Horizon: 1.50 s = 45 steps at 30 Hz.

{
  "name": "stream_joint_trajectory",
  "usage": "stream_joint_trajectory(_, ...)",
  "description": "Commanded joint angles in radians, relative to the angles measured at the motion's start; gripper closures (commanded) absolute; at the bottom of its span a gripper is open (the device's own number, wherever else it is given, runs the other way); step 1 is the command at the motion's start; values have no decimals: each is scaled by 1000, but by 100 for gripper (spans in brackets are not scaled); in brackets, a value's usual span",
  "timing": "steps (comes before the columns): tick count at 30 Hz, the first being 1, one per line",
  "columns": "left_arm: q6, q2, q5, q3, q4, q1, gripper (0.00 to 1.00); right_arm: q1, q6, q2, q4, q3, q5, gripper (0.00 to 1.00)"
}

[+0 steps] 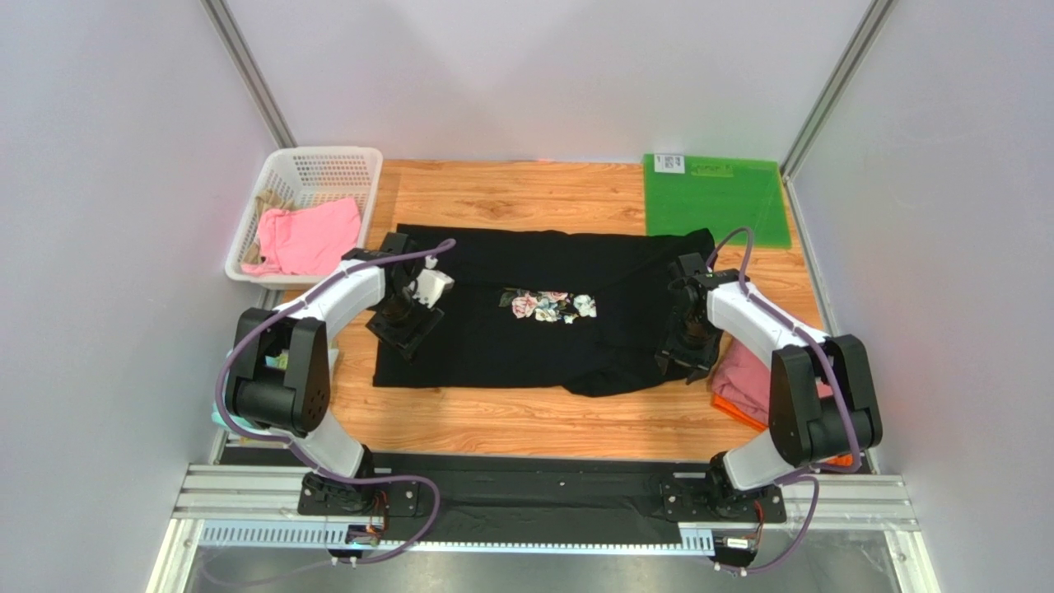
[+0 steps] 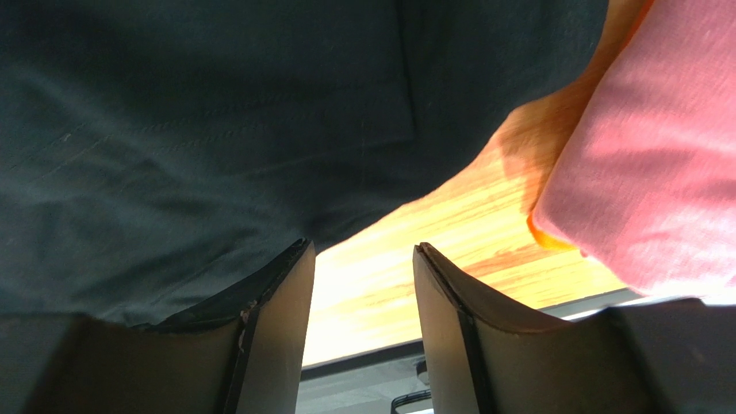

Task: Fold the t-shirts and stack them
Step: Grap the side of the flattened tshirt closest away from the robot with both arms

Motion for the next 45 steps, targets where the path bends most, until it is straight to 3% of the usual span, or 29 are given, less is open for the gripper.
stream_joint_trajectory(1,2,-37,11,-20,56,63,32,-1,-9,33,30,37,59,49)
stream_joint_trajectory(13,17,-40,7,-86,75,123,30,-1,0,58,53,22,86,50)
stream_joint_trajectory(26,27,-146,-1,-154,3,134,27,-1,-9,76,65,23,88,52)
stream_joint_trajectory(35,27,-72,8,-197,30,134,30,-4,-11,67,68,23,83,53)
stream_joint_trajectory(40,33,-34,16,-192,38,134,36,-4,-12,71,70,19,85,54)
stream_joint_trajectory(45,31,-32,27,-174,29,134,56,-1,-12,87,78,20,91,58)
